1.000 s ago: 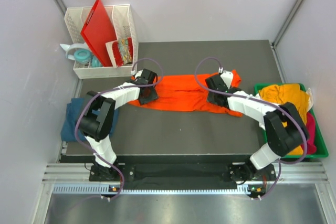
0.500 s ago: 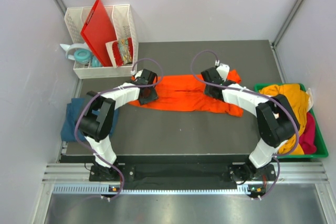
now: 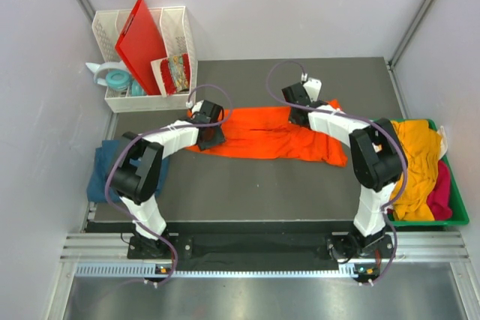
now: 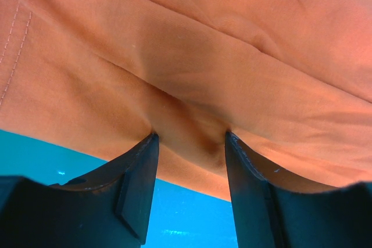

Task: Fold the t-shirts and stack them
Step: Fold the other side of the tshirt into a rectangle

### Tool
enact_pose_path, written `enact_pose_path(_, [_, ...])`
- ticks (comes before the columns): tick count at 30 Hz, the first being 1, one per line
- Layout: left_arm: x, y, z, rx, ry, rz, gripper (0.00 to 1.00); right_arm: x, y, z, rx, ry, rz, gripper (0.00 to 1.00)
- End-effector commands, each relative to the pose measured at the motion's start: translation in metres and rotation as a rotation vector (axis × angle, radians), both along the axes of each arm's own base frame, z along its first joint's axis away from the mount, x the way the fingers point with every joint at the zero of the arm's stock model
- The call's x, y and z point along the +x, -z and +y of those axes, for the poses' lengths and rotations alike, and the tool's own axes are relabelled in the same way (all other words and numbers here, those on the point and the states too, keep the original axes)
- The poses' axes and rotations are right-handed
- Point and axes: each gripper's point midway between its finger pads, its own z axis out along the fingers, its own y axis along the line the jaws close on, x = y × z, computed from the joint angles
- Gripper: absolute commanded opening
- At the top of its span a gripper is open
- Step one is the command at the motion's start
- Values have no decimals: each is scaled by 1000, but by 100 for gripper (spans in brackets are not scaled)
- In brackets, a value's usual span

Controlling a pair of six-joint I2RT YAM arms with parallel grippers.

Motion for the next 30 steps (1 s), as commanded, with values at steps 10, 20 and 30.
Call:
enact_pose_path(10, [-42, 38, 18, 57, 15, 150, 55, 37, -27, 33, 61, -60, -95, 33])
enact_pose_path(20, [-36, 41, 8, 24, 34, 156, 56, 0, -57, -10, -65, -43, -96, 54])
enact_pose_path(30, [-37, 42, 4, 9, 43, 165, 55, -24, -10, -23, -84, 0, 32, 52])
